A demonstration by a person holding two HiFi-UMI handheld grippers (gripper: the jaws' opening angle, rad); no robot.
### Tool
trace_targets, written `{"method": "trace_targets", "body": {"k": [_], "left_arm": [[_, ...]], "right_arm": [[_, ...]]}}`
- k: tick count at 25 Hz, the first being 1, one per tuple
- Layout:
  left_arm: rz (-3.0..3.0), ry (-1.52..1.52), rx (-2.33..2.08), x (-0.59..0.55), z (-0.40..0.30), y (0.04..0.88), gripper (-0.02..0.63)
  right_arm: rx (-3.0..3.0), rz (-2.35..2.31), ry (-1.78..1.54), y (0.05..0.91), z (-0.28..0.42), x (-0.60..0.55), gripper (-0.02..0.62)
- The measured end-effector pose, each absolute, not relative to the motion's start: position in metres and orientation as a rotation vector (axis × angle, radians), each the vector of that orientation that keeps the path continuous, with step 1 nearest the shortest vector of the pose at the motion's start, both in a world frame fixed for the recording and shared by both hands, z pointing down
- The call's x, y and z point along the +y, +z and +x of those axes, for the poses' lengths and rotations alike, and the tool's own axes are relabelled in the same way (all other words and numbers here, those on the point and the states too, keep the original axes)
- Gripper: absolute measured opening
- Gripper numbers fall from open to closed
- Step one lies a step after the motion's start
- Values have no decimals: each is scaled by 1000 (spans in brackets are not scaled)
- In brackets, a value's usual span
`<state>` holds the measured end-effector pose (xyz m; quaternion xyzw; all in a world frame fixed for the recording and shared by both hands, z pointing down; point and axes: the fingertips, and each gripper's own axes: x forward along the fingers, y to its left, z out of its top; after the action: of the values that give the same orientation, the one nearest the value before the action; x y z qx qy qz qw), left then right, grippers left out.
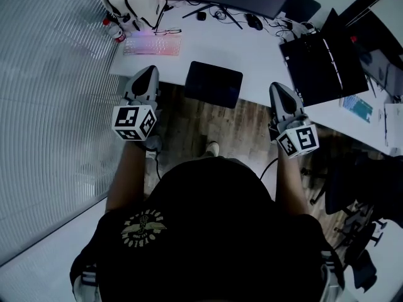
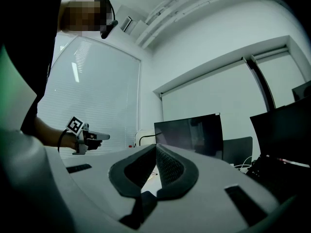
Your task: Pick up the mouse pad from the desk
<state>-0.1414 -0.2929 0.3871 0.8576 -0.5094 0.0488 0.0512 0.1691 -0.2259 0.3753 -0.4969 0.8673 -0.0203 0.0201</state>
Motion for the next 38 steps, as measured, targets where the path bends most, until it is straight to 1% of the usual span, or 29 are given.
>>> {"method": "trace_targets", "body": {"k": [5, 10, 15, 20, 29, 38], "left_arm": [[2586, 186, -1542, -298, -133, 405, 8], [2511, 281, -1526, -286, -139, 445, 8], [2431, 452, -1466, -276, -138, 490, 8], [2409, 492, -1362, -270, -130, 519, 8], [2262, 684, -1283, -277, -130, 605, 8], [2192, 689, -1212, -284, -137, 662, 8]], "right_arm": [[2710, -1562, -92, 393, 187, -239, 1], [2742, -1548, -219, 427, 187, -230, 2], [2775, -1570, -388, 469, 187, -219, 1], [2772, -1597, -515, 505, 189, -216, 2], [2873, -1509, -745, 578, 165, -216, 2], [2946, -1470, -928, 632, 145, -221, 3]]}}
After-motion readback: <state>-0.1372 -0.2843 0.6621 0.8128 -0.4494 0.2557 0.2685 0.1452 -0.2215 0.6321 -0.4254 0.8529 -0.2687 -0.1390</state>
